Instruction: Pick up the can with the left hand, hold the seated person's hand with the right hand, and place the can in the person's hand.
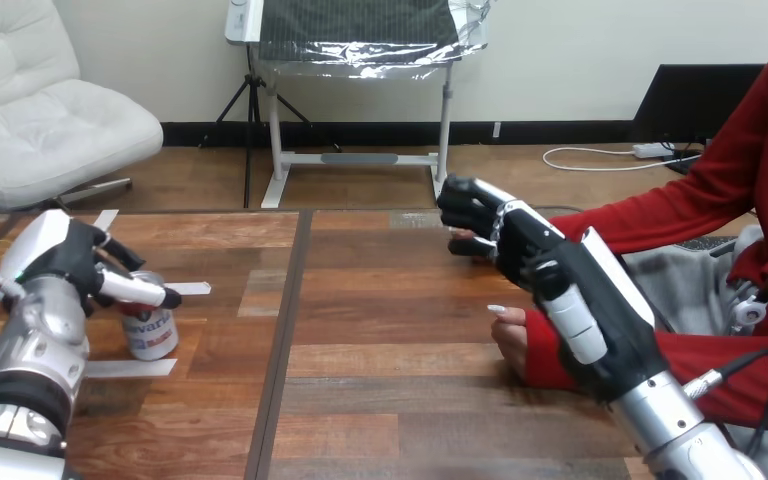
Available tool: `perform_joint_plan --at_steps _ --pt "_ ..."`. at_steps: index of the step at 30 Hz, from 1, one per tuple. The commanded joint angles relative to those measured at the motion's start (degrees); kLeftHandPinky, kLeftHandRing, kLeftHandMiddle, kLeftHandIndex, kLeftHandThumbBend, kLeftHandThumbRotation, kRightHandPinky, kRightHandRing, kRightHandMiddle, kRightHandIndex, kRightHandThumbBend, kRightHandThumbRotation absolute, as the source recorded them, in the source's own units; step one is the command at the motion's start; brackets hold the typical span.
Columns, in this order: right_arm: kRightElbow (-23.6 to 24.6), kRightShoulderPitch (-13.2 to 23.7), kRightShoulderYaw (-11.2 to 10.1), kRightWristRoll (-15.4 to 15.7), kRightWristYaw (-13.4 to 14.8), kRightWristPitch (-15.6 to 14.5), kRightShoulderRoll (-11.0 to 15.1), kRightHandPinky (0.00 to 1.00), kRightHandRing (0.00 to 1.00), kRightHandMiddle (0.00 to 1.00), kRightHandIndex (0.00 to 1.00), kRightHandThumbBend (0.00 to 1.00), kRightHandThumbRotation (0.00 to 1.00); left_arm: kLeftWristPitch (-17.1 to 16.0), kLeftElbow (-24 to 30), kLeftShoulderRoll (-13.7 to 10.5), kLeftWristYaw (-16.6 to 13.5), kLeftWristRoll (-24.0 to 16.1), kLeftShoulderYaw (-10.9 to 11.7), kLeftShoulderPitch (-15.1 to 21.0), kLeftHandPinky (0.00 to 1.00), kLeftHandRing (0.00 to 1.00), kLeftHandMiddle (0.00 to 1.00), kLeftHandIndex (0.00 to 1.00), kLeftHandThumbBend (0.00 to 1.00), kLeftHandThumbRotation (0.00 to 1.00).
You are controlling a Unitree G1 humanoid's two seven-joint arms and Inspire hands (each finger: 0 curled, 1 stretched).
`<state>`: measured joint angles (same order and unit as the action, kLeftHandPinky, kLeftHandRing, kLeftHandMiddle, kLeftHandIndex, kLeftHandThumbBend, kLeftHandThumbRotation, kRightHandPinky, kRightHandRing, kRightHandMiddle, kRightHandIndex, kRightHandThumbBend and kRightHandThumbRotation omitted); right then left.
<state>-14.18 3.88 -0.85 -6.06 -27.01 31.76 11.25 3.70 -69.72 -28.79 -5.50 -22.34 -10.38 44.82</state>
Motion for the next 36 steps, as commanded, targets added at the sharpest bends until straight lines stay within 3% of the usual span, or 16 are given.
perform_joint_plan --at_steps 1,8,16,20,29,36 --pt "-3.12 6.31 -1.83 3.7 3.13 2.75 2.61 0.82 0.88 0.87 0.85 0.86 1.0 0.16 8.2 -1.57 0.99 0.62 0.91 3.74 0.33 0.39 0.45 0.47 0.77 0.0" --pt "-7.85 9.21 -1.63 10.76 7.64 6.4 5.7 0.82 0.87 0.86 0.85 0.87 1.0 2.41 15.89 -2.05 3.14 0.73 1.41 1.78 0.31 0.37 0.44 0.46 0.77 0.0" --pt "-10.66 12.46 -1.08 15.79 10.53 4.68 8.71 0.78 0.84 0.85 0.83 0.95 1.0 6.9 27.13 -2.62 5.85 0.38 2.02 -1.43 0.3 0.35 0.43 0.46 0.78 0.0" --pt "-12.89 14.12 -0.85 17.22 11.32 5.28 9.89 0.75 0.83 0.84 0.83 0.93 1.0 9.07 32.23 -2.88 7.06 0.15 2.34 -2.97 0.29 0.35 0.43 0.46 0.78 0.0" --pt "-16.3 17.26 -0.39 20.51 12.7 3.38 12.38 0.72 0.82 0.84 0.83 0.89 0.95 11.82 42.55 -3.52 9.22 0.22 3.72 -6.58 0.3 0.35 0.43 0.46 0.77 0.0" --pt "-20.56 20.08 0.2 23.85 14.93 4.76 14.46 0.71 0.82 0.83 0.83 0.87 0.93 13.88 49.16 -3.83 10.78 0.08 4.84 -8.84 0.29 0.35 0.42 0.46 0.77 0.0"
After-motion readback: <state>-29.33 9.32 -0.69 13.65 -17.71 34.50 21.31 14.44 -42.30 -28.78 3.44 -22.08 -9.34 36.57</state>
